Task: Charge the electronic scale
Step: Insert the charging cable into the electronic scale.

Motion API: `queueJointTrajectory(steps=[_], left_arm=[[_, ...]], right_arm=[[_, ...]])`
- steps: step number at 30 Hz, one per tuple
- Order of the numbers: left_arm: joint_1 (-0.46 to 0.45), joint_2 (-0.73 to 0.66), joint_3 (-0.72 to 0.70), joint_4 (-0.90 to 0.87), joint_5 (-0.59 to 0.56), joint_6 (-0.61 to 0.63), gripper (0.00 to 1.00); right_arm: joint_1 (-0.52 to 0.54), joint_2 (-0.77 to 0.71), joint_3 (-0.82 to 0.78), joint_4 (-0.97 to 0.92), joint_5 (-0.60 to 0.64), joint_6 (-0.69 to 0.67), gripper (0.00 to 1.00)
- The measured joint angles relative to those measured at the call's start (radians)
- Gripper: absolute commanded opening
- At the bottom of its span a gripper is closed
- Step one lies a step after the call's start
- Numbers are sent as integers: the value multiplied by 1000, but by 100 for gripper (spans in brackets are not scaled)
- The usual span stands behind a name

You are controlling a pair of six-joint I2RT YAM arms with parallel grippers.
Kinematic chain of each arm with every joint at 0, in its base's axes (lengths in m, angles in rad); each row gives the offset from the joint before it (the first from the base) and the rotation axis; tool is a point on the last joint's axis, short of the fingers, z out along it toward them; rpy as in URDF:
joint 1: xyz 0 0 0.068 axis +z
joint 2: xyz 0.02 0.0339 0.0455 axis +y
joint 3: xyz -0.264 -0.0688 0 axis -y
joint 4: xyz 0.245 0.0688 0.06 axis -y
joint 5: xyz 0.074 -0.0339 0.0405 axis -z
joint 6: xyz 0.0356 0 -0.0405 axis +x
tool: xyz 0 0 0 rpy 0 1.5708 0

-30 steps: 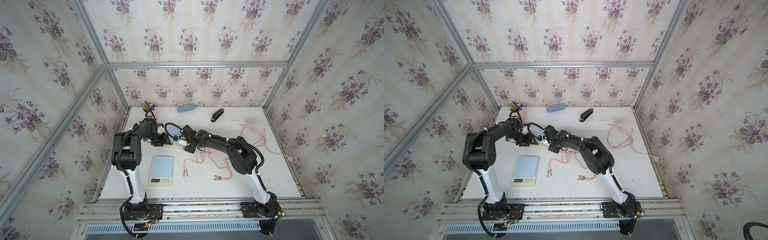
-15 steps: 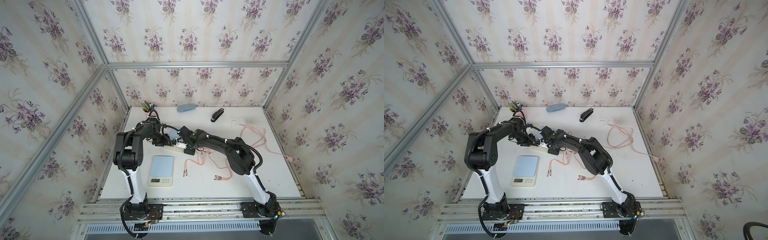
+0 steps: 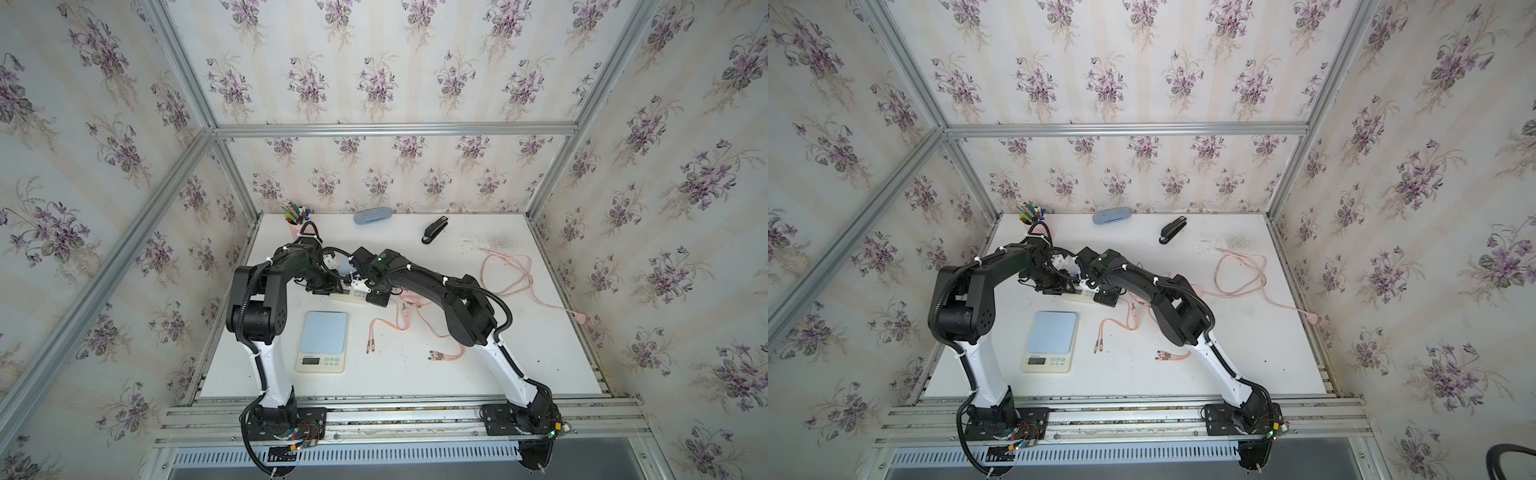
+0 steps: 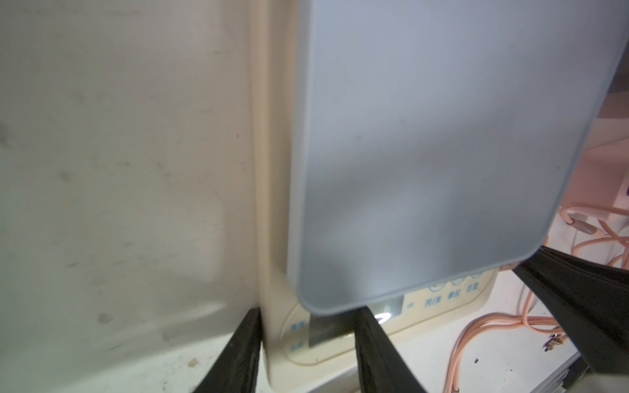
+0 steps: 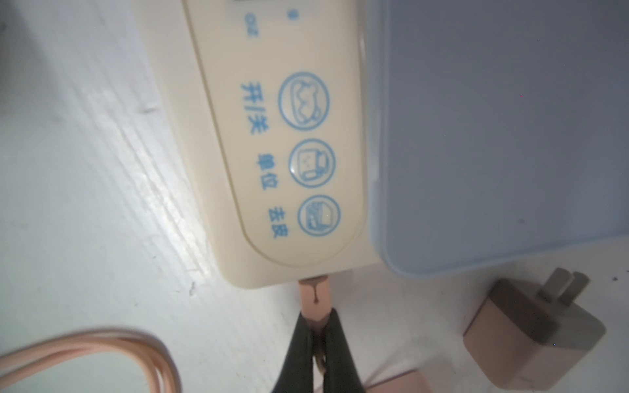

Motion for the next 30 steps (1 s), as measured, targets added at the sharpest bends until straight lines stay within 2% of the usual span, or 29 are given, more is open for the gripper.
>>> queueJointTrajectory(steps=[6,13,16,20,21,24,30], left_arm=[[-4,-3,3,-8,-6,-1,36],[-4,-3,2,3,-3,-5,36],[-4,-3,-1,14,2,-5,43],[19,8,14,16,44,-8,53],[35,13,23,14,65,-11,54],[81,15,60,2,55,-11,61],[117,21,151,-45,30,2,67]], right_arm=[[0,2,12,-35,-44,32,0],[0,9,13,-65,-94,73,0],[0,18,13,-71,-106,89,0],[0,18,4,-53,-121,110,15],[0,15,-2,-10,-137,109,17],[2,-3,-63,211,-162,114,31],[2,-79,-173,426,-139,114,35]])
